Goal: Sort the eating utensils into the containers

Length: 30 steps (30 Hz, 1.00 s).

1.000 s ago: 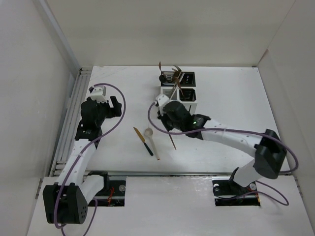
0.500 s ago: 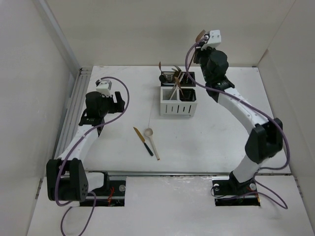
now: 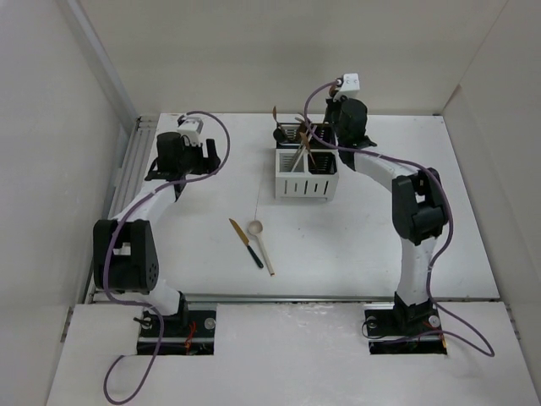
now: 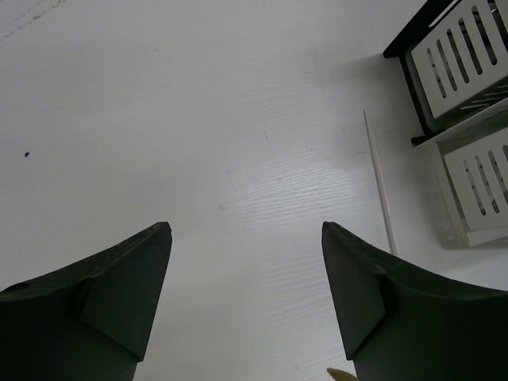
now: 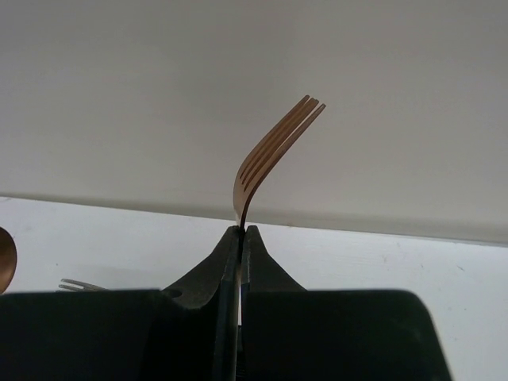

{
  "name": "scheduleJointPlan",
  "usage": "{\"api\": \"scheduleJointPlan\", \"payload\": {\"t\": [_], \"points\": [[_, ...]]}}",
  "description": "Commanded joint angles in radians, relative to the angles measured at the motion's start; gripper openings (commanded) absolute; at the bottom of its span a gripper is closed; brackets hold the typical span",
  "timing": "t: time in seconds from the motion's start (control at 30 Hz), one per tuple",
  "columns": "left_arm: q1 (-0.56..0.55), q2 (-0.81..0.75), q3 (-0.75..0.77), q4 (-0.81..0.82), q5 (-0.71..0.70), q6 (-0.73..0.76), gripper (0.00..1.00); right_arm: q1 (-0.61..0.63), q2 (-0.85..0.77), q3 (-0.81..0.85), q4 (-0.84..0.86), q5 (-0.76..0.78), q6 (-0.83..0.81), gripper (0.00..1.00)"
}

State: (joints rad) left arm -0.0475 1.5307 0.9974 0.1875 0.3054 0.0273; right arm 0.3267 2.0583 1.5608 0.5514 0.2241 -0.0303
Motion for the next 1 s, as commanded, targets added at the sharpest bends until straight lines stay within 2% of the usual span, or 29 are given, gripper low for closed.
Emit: {"api": "scheduleJointPlan", "payload": {"t": [0.0, 0.17, 0.2, 0.23, 0.27, 0.33, 0.4, 0.5, 0.6, 0.8, 0.97], "points": [[-0.021, 0.035, 0.085, -0.009, 0.029, 0.042, 0.73, 0.0, -0.021, 0.032, 0.142, -0.025, 0.004, 0.0], [-0.055, 0.094, 0.118, -0.031, 0.047, 0.052, 0.71, 0.02, -0.079, -0.09, 0.122, -0.02, 0.004, 0.0], [-0.055, 0.104, 0.118, -0.031, 0.066, 0.052, 0.71, 0.02, -0.079, -0.102, 0.113, -0.009, 0.004, 0.02], [-0.055, 0.105, 0.118, -0.04, 0.08, 0.052, 0.71, 0.031, -0.095, -0.122, 0.113, -0.009, 0.004, 0.08], [-0.064, 0.117, 0.118, -0.04, 0.092, 0.062, 0.71, 0.031, -0.108, -0.122, 0.098, -0.009, 0.004, 0.19], [-0.074, 0.126, 0.129, -0.051, 0.113, 0.075, 0.7, 0.031, -0.121, -0.136, 0.075, -0.02, -0.01, 0.25], [-0.084, 0.149, 0.138, -0.051, 0.113, 0.088, 0.7, 0.031, -0.135, -0.145, 0.062, -0.02, -0.019, 0.45], [-0.124, 0.173, 0.158, -0.06, 0.113, 0.097, 0.7, 0.031, -0.19, -0.145, 0.062, -0.02, -0.042, 0.66], [-0.153, 0.215, 0.188, -0.085, 0.123, 0.097, 0.7, 0.031, -0.236, -0.145, 0.053, -0.02, -0.051, 0.75], [-0.236, 0.31, 0.27, -0.183, 0.123, 0.086, 0.7, 0.031, -0.362, -0.203, -0.016, -0.002, -0.082, 0.78], [-0.281, 0.371, 0.32, -0.25, 0.019, 0.086, 0.68, 0.031, -0.467, -0.3, -0.025, 0.052, -0.082, 0.78]]}}
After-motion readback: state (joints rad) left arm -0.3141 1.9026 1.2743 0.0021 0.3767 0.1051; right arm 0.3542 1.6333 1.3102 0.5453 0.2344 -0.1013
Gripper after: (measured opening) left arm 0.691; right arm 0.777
